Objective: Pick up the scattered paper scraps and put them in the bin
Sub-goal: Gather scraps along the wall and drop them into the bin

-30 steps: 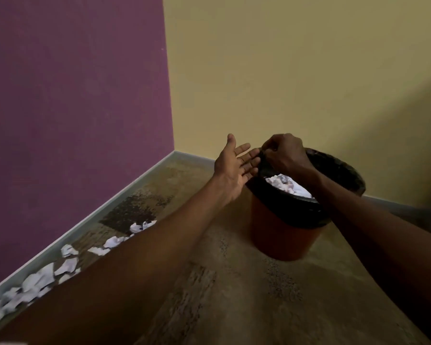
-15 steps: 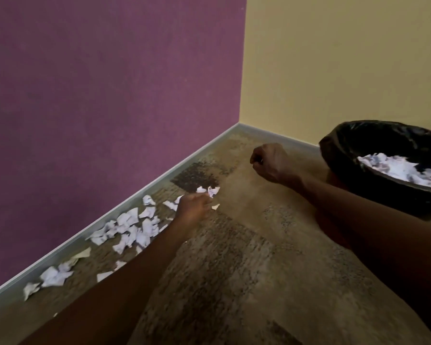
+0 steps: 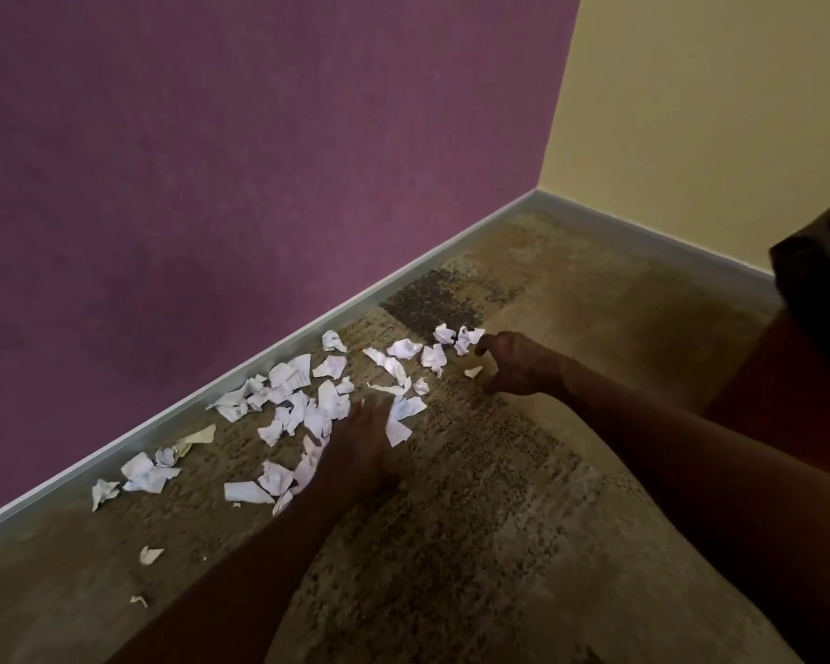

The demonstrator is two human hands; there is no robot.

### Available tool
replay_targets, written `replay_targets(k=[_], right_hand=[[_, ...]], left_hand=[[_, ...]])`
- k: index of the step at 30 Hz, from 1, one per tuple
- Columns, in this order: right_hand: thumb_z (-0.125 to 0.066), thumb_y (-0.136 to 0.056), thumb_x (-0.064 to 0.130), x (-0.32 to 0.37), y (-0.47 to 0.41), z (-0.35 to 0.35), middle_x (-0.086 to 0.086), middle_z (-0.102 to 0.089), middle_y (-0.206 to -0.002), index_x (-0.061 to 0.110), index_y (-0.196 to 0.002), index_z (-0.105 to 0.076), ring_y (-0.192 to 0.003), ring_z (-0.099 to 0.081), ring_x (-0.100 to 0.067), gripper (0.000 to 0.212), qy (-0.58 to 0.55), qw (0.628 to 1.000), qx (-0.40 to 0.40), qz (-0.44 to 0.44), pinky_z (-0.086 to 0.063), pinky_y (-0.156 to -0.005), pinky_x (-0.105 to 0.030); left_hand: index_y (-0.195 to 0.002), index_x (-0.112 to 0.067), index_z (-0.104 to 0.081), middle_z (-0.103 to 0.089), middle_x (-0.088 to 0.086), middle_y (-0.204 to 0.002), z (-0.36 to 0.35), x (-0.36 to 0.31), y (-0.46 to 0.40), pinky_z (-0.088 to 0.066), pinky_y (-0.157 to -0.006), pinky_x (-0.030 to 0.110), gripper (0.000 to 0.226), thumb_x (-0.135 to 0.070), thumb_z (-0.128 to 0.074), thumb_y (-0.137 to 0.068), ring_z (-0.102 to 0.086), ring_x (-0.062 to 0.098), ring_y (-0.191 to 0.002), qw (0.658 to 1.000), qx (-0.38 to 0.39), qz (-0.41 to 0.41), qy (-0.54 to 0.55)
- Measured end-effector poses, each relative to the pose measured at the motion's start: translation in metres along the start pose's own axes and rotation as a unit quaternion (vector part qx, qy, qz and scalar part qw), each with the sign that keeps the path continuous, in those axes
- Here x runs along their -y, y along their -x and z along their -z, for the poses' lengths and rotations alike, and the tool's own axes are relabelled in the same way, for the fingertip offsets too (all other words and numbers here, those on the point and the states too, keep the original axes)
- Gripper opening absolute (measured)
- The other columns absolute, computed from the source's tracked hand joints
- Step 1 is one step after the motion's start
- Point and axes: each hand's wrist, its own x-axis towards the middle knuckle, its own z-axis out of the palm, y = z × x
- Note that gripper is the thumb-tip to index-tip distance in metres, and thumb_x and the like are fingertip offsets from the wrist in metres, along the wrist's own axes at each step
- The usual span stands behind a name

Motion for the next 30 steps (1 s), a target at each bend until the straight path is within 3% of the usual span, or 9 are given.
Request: replay_targets(k=[3, 6, 10, 15, 18, 22, 25, 27, 30], right_hand=[[-0.080, -0.075, 0.033, -0.010, -0.024, -0.023, -0.021, -0.044, -0.141, 0.009, -0.144, -0.035, -0.129, -0.044, -0.034, 0.086, -0.054, 0.998, -0.003, -0.045, -0.036, -0.100, -0.031], [-0.077, -0.072, 0.054, -0.014, -0.050, -0.039, -0.020, -0.026, -0.151, 0.012, -0.152, -0.015, -0.139, -0.027, -0.039, 0.110, -0.035, 0.995, -0.011, -0.090, -0.029, -0.113, -0.046], [-0.079, -0.051, 0.072, -0.015, -0.091, -0.046, -0.023, -0.010, -0.156, 0.024, -0.150, -0.011, -0.146, -0.004, -0.042, 0.129, -0.071, 0.994, 0.000, -0.089, -0.014, -0.115, -0.054], [-0.075, -0.059, 0.071, 0.001, -0.126, -0.056, -0.020, -0.004, -0.158, 0.035, -0.152, -0.014, -0.146, -0.004, -0.043, 0.117, -0.059, 0.997, 0.048, -0.024, -0.013, -0.118, -0.056], [-0.042, -0.061, 0.083, 0.010, -0.131, -0.072, -0.009, -0.028, -0.152, 0.032, -0.141, -0.038, -0.139, -0.027, -0.040, 0.095, 0.017, 0.999, 0.031, 0.010, -0.024, -0.112, -0.059], [-0.027, -0.085, 0.041, -0.007, -0.116, -0.085, -0.018, -0.061, -0.111, 0.003, -0.107, -0.060, -0.115, -0.047, -0.033, 0.055, 0.062, 0.983, -0.110, 0.134, -0.039, -0.098, -0.056], [-0.027, -0.092, 0.038, -0.024, -0.087, -0.091, -0.020, -0.057, -0.114, 0.006, -0.115, -0.055, -0.103, -0.050, -0.035, 0.048, 0.060, 0.981, -0.148, 0.113, -0.042, -0.090, -0.044], [-0.033, -0.096, 0.040, -0.031, -0.067, -0.104, -0.013, -0.052, -0.115, 0.013, -0.117, -0.051, -0.098, -0.047, -0.029, 0.039, 0.061, 0.978, -0.179, 0.089, -0.044, -0.084, -0.042], [-0.036, -0.101, 0.036, -0.026, -0.044, -0.116, -0.010, -0.050, -0.112, 0.017, -0.113, -0.050, -0.096, -0.043, -0.024, 0.027, 0.059, 0.975, -0.200, 0.073, -0.042, -0.080, -0.039]], left_hand=[[-0.154, -0.019, -0.008, -0.012, 0.011, -0.161, -0.004, 0.000, -0.015, -0.021, -0.118, 0.047, 0.106, -0.044, -0.076, -0.077, -0.016, 0.031, -0.147, 0.995, 0.086, 0.042, 0.009], [-0.153, -0.023, -0.017, -0.008, 0.012, -0.161, -0.008, 0.001, -0.028, -0.022, -0.117, 0.049, 0.100, -0.049, -0.075, -0.076, -0.016, 0.032, -0.146, 0.992, 0.113, 0.044, -0.028], [-0.154, -0.025, -0.013, 0.002, 0.012, -0.162, -0.017, 0.004, -0.035, -0.017, -0.118, 0.051, 0.112, -0.046, -0.082, -0.069, -0.004, 0.036, -0.148, 0.990, 0.129, 0.055, -0.010], [-0.154, -0.024, -0.014, 0.005, 0.013, -0.162, -0.016, 0.006, -0.037, -0.016, -0.117, 0.047, 0.121, -0.044, -0.087, -0.061, -0.001, 0.037, -0.148, 0.989, 0.136, 0.051, 0.005], [-0.154, -0.024, -0.016, 0.003, 0.013, -0.162, -0.018, 0.008, -0.037, -0.018, -0.116, 0.047, 0.122, -0.046, -0.088, -0.058, -0.003, 0.036, -0.148, 0.990, 0.131, 0.050, 0.005], [-0.152, -0.021, -0.020, -0.018, 0.011, -0.159, -0.031, 0.016, -0.033, -0.026, -0.115, 0.044, 0.105, -0.039, -0.083, -0.071, -0.021, 0.031, -0.145, 0.995, 0.069, 0.056, 0.046], [-0.147, -0.017, -0.026, -0.038, 0.008, -0.146, -0.033, 0.018, -0.030, -0.037, -0.106, 0.038, 0.101, -0.039, -0.084, -0.067, -0.040, 0.025, -0.132, 0.997, 0.006, 0.044, 0.055], [-0.146, -0.023, -0.025, -0.031, 0.006, -0.148, -0.029, 0.015, -0.028, -0.031, -0.107, 0.039, 0.111, -0.055, -0.083, -0.058, -0.033, 0.026, -0.134, 0.998, -0.030, 0.022, 0.040], [-0.152, -0.038, -0.010, -0.004, 0.008, -0.158, -0.026, 0.012, -0.039, -0.019, -0.114, 0.048, 0.120, -0.084, -0.063, -0.054, -0.007, 0.031, -0.144, 0.996, -0.082, 0.024, 0.012]])
